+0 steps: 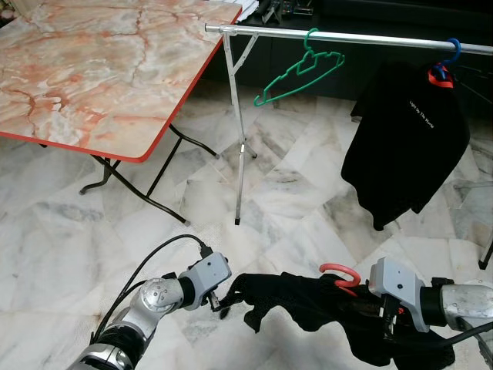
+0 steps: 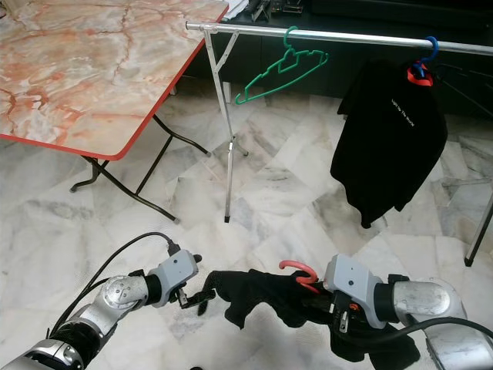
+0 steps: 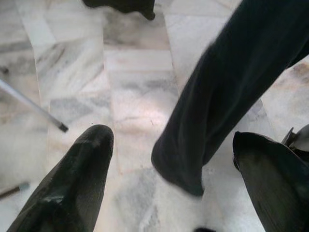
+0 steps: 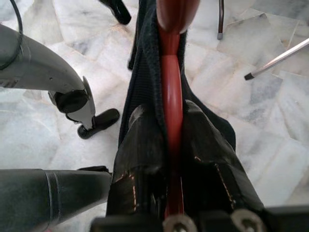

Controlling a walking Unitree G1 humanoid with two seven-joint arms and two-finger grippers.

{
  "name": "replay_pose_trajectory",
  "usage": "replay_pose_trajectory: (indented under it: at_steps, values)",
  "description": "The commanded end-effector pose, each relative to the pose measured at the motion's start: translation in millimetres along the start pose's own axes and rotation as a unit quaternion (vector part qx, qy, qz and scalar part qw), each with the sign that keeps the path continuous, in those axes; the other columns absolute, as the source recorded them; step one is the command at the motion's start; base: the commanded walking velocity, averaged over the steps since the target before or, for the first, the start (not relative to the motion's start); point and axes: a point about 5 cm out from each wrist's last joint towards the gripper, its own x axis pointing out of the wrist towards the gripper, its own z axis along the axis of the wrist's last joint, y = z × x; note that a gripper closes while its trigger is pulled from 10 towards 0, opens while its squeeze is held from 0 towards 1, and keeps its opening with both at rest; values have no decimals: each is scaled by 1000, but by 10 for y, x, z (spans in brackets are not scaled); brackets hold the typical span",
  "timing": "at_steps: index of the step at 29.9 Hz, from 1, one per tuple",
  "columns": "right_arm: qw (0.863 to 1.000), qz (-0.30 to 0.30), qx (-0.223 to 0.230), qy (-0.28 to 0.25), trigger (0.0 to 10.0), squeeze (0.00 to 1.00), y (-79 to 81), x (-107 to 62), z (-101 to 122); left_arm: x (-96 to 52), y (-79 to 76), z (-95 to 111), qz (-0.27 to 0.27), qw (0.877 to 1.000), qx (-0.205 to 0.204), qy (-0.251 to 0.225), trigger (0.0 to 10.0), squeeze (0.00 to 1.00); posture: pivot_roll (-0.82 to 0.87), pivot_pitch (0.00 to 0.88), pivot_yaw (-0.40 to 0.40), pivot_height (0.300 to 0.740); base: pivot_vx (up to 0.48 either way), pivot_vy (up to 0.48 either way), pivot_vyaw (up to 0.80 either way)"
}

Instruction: Hang hanger

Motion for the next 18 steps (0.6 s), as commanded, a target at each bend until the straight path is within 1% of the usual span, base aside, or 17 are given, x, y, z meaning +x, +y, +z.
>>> replay_pose_trajectory:
  at_steps: [1, 6, 7, 8, 10, 15, 17, 18]
  values:
    - [999, -3, -18, -29, 10000, 0, -34, -87, 155, -6, -89, -118, -3, 1000, -22, 21, 10000, 0, -84, 234, 27, 740, 0, 0, 0]
    - [1000, 9, -19, -22, 10000, 0, 5, -153, 140, 2, -128, -171, 8, 999, -37, 33, 10000, 0, -99, 224, 18, 740, 0, 0, 0]
    - [999, 23, -16, -33, 10000, 0, 51, -194, 157, 0, -135, -183, 9, 999, -37, 35, 10000, 0, -105, 218, 18, 740, 0, 0, 0]
    - [999, 23, -16, -33, 10000, 0, 51, -194, 157, 0, -135, -183, 9, 999, -37, 35, 10000, 0, -105, 218, 18, 740, 0, 0, 0]
    - [999, 35, -14, -38, 10000, 0, 93, -261, 174, -5, -120, -185, 18, 998, -40, 34, 10000, 0, -105, 215, 16, 740, 0, 0, 0]
    - [999, 39, -14, -32, 10000, 0, 96, -299, 153, -5, -87, -176, 30, 998, -41, 33, 10000, 0, -105, 207, 17, 740, 0, 0, 0]
    - [997, 48, -17, -49, 10000, 0, 110, -316, 212, -2, -75, -164, 31, 998, -40, 31, 10000, 0, -105, 207, 17, 740, 0, 0, 0]
    - [997, 50, -17, -53, 10000, 0, 115, -319, 227, -1, -73, -160, 31, 998, -40, 30, 9255, 0, -107, 206, 21, 740, 0, 0, 0]
